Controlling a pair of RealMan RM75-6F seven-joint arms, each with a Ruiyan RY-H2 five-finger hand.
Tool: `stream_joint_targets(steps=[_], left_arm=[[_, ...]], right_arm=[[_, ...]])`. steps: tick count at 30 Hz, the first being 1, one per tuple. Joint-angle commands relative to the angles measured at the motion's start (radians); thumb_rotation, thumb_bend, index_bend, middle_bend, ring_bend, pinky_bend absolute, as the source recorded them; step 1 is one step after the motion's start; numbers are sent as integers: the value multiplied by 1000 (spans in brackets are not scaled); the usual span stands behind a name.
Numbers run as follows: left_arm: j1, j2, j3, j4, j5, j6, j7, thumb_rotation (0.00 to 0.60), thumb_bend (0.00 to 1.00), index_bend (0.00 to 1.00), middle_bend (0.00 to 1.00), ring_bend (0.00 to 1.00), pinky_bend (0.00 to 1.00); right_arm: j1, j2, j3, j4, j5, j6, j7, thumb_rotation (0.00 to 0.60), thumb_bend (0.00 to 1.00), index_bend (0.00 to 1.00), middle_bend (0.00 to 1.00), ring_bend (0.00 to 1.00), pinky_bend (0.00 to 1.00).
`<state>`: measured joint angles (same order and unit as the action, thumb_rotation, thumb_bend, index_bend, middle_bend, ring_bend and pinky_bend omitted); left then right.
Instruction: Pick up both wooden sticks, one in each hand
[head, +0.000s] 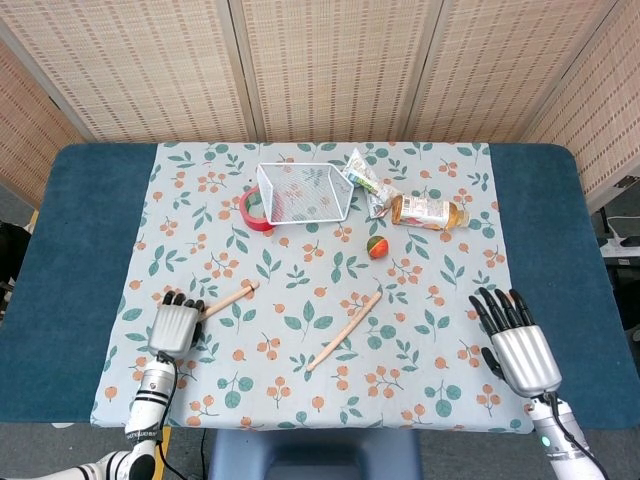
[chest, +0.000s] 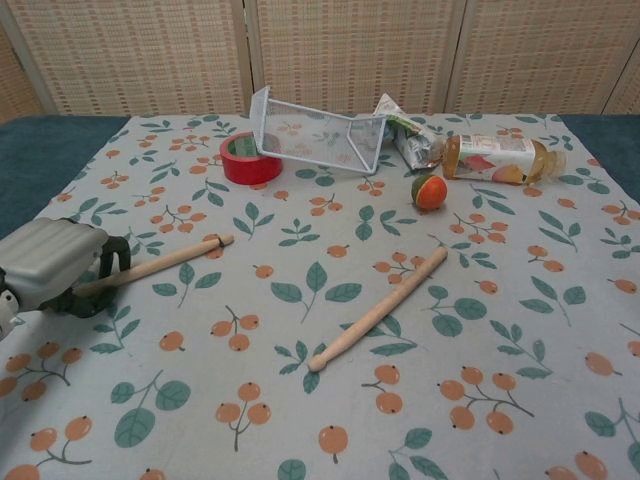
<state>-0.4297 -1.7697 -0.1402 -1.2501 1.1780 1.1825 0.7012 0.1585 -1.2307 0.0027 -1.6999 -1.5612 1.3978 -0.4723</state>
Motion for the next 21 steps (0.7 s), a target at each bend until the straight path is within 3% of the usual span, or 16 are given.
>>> stream_joint_targets(steps=[1, 7, 11, 16, 21], left_arm=[[-3, -2, 5, 3, -3, -1, 4, 600, 456, 430, 510, 297, 231], [-11, -1, 10, 9, 9, 10, 6, 600, 455, 506, 615, 353, 230], [-13, -4, 17, 29, 25, 19, -12, 600, 477, 629, 742, 419, 231], [-7, -16, 31, 82, 81, 61, -76, 600, 590, 805, 877, 509, 247], [5, -6, 45, 126, 160, 126, -189, 600, 621, 840, 909, 551, 257]], right_arm=[[-1, -1, 1, -1, 4, -1, -4, 600, 302, 0, 7, 0, 0], [0, -6, 0, -3, 1, -3, -9, 600, 302, 0, 8, 0, 0], [3, -8, 2, -5, 0, -8, -14, 600, 302, 0, 7, 0, 0], [11, -15, 4, -6, -2, -19, -24, 600, 302, 0, 7, 0, 0], [48, -24, 2, -15, -16, -76, -54, 600, 302, 8, 6, 0, 0]])
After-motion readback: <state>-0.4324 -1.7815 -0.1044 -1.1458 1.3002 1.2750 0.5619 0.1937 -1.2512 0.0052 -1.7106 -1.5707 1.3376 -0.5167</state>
